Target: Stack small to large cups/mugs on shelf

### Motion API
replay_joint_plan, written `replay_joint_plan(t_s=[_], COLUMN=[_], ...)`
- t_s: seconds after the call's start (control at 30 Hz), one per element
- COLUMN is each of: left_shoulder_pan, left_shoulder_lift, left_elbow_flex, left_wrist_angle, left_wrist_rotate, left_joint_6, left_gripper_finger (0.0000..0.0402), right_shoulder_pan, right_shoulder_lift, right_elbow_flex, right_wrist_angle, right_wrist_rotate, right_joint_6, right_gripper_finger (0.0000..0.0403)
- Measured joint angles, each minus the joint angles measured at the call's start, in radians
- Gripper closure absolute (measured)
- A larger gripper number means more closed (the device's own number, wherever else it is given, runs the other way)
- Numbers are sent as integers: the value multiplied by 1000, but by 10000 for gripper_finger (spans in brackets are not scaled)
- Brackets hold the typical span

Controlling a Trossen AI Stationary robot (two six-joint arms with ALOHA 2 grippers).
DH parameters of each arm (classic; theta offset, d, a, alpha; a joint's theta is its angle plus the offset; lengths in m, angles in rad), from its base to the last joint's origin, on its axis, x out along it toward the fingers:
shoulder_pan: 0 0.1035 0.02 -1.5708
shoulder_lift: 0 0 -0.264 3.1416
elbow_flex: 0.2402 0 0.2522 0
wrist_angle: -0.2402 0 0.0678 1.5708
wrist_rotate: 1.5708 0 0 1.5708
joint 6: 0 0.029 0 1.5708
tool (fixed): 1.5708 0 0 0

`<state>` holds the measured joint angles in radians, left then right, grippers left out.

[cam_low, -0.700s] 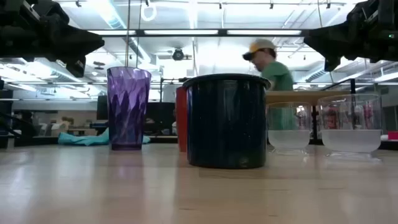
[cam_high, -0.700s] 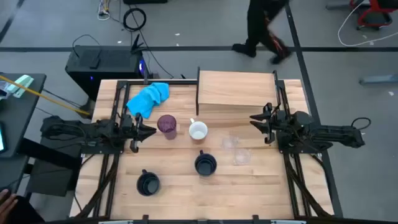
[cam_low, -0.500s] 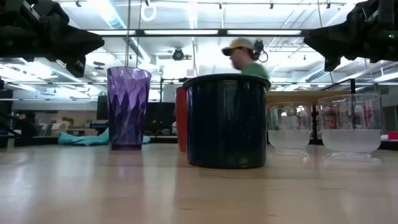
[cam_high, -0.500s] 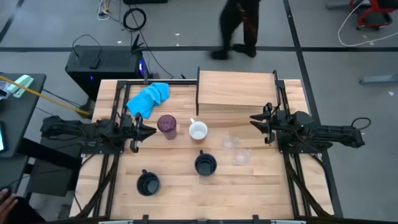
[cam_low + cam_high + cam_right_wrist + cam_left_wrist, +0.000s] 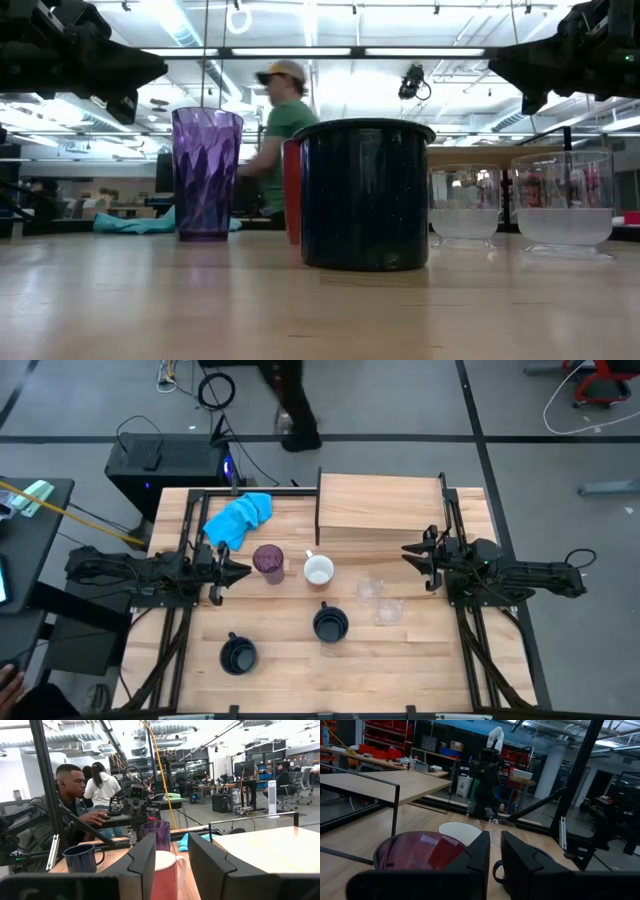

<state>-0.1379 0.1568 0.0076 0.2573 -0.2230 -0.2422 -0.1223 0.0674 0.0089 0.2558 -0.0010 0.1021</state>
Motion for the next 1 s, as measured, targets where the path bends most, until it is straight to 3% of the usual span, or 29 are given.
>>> replay_joint_plan(t_s=[1.0], left_shoulder_pan=[0], left_shoulder_lift=[0], left_elbow_flex=[0], left_wrist_angle=[0], left_wrist_rotate=[0], left_joint_6=[0], left_gripper_finger=[345], right_shoulder_pan=[0], right_shoulder_lift=[0], right_elbow_flex=[0], right_wrist_angle=[0], right_wrist_rotate=[0], right_joint_6=[0], right_gripper_finger=[281])
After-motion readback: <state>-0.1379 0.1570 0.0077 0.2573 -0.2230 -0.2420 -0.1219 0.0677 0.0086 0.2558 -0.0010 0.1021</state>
